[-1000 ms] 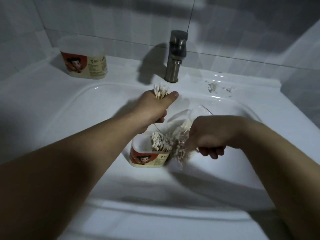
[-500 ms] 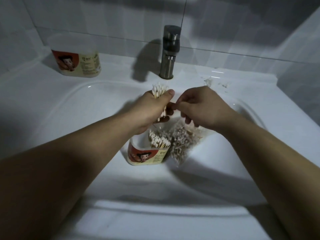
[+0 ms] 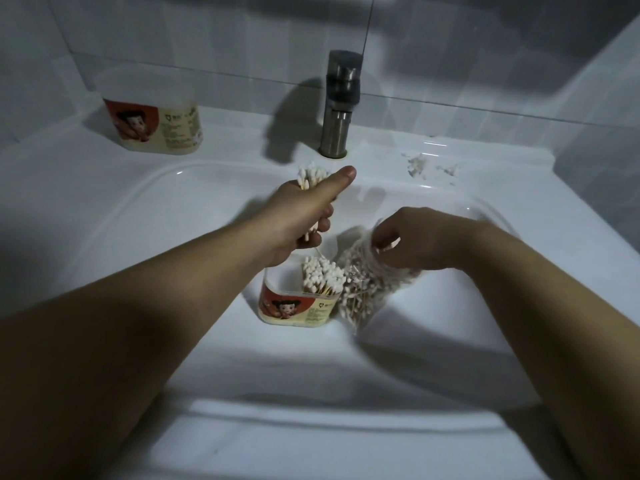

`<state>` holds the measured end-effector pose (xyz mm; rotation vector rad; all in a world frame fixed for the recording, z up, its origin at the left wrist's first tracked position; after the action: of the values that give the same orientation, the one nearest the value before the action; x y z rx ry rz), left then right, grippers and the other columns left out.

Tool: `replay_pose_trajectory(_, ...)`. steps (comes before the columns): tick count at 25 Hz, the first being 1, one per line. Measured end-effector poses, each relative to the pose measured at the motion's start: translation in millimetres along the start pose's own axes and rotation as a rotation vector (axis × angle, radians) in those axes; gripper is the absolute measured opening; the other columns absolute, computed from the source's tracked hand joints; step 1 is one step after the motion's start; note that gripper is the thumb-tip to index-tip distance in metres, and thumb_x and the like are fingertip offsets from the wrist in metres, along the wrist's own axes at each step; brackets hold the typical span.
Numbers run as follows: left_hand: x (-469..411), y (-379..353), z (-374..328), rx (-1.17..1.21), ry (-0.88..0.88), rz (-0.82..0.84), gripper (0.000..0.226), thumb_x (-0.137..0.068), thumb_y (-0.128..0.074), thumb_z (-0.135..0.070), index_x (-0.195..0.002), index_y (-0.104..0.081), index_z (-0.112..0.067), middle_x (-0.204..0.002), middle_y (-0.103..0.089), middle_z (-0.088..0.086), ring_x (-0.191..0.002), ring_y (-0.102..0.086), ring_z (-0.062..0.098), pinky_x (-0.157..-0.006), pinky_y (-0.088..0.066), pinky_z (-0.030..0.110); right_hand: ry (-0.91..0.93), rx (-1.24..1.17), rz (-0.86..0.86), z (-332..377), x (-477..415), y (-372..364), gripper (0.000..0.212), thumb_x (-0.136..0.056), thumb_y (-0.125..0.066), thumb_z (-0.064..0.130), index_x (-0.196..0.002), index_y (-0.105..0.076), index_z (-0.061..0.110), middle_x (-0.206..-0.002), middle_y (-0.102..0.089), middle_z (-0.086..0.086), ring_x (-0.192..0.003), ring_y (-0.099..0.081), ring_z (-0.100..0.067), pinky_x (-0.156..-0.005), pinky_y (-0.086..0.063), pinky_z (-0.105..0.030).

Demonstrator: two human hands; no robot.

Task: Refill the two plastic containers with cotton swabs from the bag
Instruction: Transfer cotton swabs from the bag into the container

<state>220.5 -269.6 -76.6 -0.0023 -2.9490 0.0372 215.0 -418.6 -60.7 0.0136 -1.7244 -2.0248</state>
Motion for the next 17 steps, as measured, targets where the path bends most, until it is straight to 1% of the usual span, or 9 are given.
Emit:
replay_pose_trajectory(2,0,-3,1,-0.043,-0.007,0.031,0.035,-0.087,-0.07,-0.058,-0.089,-0.061,-0.024,-0.061,-0.05,-0.009,-0.051,-0.048,0.007,-0.05,-0.04,0.023,-0.004,0.079,0.05,3,-1,-7,0.018,-0.09,-0.055,0.029,-0.098,-0.068,0.039,-0.094,-0.067,0.011,-0.082,-0.061,-0.012,-0.073,-0.048,-0.026)
replay_pose_trajectory(4,0,-8,3,-0.084,-0.021,0.07,0.032,-0.089,-0.07,-0.055,-0.085,-0.059,-0.024,-0.06,-0.05,-0.009,-0.053,-0.049,0.008,-0.053,-0.042,0.025,0.007,0.163,0.097,8,-2,-14,0.014,-0.091,-0.053,0.026,-0.093,-0.064,0.035,-0.091,-0.065,0.009,-0.077,-0.059,-0.012,-0.068,-0.047,-0.027)
replay_pose_trajectory(5,0,-10,4,-0.098,-0.028,0.08,0.032,-0.09,-0.07,-0.052,-0.082,-0.058,-0.024,-0.059,-0.05,-0.009,-0.054,-0.05,0.009,-0.054,-0.042,0.026,0.019,0.198,0.127,10,-2,-18,0.013,-0.09,-0.054,0.022,-0.094,-0.061,0.032,-0.09,-0.064,0.007,-0.076,-0.059,-0.013,-0.065,-0.048,-0.027)
replay_pose_trajectory(7,-1,-12,6,-0.104,-0.032,0.081,0.03,-0.092,-0.071,-0.046,-0.08,-0.058,-0.02,-0.06,-0.053,-0.006,-0.055,-0.052,0.012,-0.054,-0.045,0.028,0.037,0.237,0.179,13,0,-26,0.021,-0.087,-0.054,0.012,-0.1,-0.053,0.028,-0.086,-0.058,0.006,-0.074,-0.055,-0.012,-0.06,-0.046,-0.027)
replay_pose_trajectory(9,0,-14,8,-0.094,-0.023,0.091,0.026,-0.095,-0.07,-0.04,-0.085,-0.062,-0.016,-0.065,-0.06,-0.002,-0.058,-0.059,0.013,-0.056,-0.05,0.028,0.05,0.217,0.159,16,-1,-25,0.027,-0.085,-0.056,0.01,-0.104,-0.051,0.028,-0.09,-0.057,0.005,-0.077,-0.055,-0.013,-0.064,-0.049,-0.029)
replay_pose_trajectory(11,2,-19,10,-0.079,-0.025,0.12,0.02,-0.097,-0.068,-0.036,-0.091,-0.065,-0.016,-0.071,-0.067,-0.001,-0.065,-0.066,0.013,-0.059,-0.054,0.028,0.036,0.125,0.132,15,-2,-24,0.033,-0.085,-0.058,0.014,-0.113,-0.052,0.03,-0.1,-0.06,0.006,-0.088,-0.059,-0.017,-0.077,-0.056,-0.034)
replay_pose_trajectory(13,3,-22,9,-0.078,-0.034,0.142,0.018,-0.098,-0.067,-0.034,-0.092,-0.065,-0.017,-0.073,-0.07,-0.001,-0.069,-0.069,0.013,-0.06,-0.056,0.028,0.012,0.051,0.139,14,-2,-24,0.043,-0.086,-0.058,0.016,-0.125,-0.053,0.034,-0.108,-0.063,0.006,-0.096,-0.062,-0.019,-0.084,-0.057,-0.036)
replay_pose_trajectory(15,4,-22,9,-0.087,-0.038,0.148,0.018,-0.098,-0.066,-0.035,-0.092,-0.065,-0.018,-0.074,-0.07,-0.001,-0.07,-0.069,0.013,-0.061,-0.056,0.028,0.015,0.069,0.162,13,-3,-27,0.045,-0.086,-0.057,0.013,-0.126,-0.055,0.032,-0.111,-0.065,0.002,-0.096,-0.062,-0.02,-0.082,-0.056,-0.034)
replay_pose_trajectory(17,4,-22,9,-0.096,-0.042,0.156,0.02,-0.098,-0.066,-0.035,-0.09,-0.065,-0.017,-0.075,-0.07,-0.001,-0.069,-0.068,0.013,-0.062,-0.056,0.029,0.035,0.114,0.172,15,-3,-30,0.034,-0.086,-0.058,0.011,-0.116,-0.056,0.028,-0.103,-0.065,0.001,-0.089,-0.06,-0.018,-0.071,-0.053,-0.029)
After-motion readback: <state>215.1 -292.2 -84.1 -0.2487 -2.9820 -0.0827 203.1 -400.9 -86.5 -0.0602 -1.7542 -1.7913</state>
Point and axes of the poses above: each hand's wrist, its own x-axis away from the middle knuckle, its own y-axis out of the back of the hand, z = x × y, the point moved 10 cm from there along -x, towards the middle knuckle
